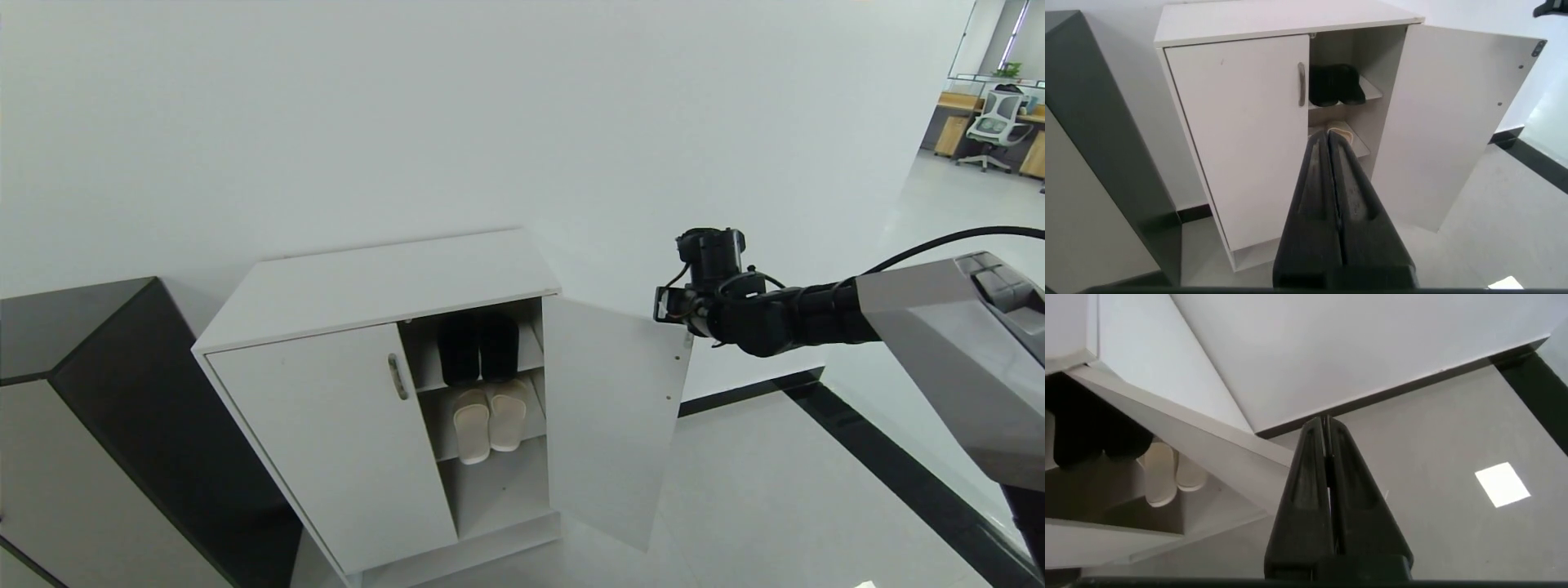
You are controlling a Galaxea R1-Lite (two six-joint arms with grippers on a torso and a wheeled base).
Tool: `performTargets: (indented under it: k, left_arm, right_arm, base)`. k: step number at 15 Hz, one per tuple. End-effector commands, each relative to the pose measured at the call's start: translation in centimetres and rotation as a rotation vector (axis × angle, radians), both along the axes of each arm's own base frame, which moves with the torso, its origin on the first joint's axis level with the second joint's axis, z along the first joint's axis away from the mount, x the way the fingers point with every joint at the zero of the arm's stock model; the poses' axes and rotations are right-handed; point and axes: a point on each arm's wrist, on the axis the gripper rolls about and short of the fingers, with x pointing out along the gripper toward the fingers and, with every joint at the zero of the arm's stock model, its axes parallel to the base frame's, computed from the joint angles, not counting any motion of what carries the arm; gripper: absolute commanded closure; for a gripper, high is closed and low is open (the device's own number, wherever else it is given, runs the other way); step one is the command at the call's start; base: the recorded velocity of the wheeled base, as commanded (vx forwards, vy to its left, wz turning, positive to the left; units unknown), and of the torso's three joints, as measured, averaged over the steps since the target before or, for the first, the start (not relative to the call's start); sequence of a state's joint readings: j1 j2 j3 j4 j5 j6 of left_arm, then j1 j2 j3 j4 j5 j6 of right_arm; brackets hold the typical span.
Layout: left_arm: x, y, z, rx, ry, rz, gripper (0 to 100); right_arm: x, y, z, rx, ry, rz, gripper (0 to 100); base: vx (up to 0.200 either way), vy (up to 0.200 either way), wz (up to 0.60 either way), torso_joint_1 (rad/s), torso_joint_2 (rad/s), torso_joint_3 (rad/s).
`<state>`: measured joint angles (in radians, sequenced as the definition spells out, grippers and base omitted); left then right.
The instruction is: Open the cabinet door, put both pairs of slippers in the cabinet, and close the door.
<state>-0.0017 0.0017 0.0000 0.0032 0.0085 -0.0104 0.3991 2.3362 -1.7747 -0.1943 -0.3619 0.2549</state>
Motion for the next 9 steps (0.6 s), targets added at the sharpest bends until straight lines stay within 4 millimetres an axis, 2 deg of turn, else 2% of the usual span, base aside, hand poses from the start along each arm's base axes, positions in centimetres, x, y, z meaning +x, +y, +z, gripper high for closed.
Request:
performTargets:
  k: [1, 5, 9]
  left_arm:
    - [0.0, 0.0, 0.0, 0.0, 0.0, 0.001, 100]
    - [0.0, 0.0, 0.0, 0.0, 0.0, 0.001, 100]
    - [0.0, 0.0, 0.0, 0.0, 0.0, 0.001, 100]
  right_arm:
    - [0.3, 0.1, -1.1, -0.007, 0.015, 0.0, 100]
    - [0.8, 0.2, -2.7, -0.012, 0.035, -0.003, 100]
    - [0.7, 0.2, -3.0, -0.017, 0.046, -0.004, 100]
  base:
    - [0.0, 0.0, 0.0, 0.0, 0.0, 0.0]
    - [0.0, 0.0, 0.0, 0.0, 0.0, 0.0]
    - [0.0, 0.0, 0.0, 0.0, 0.0, 0.0]
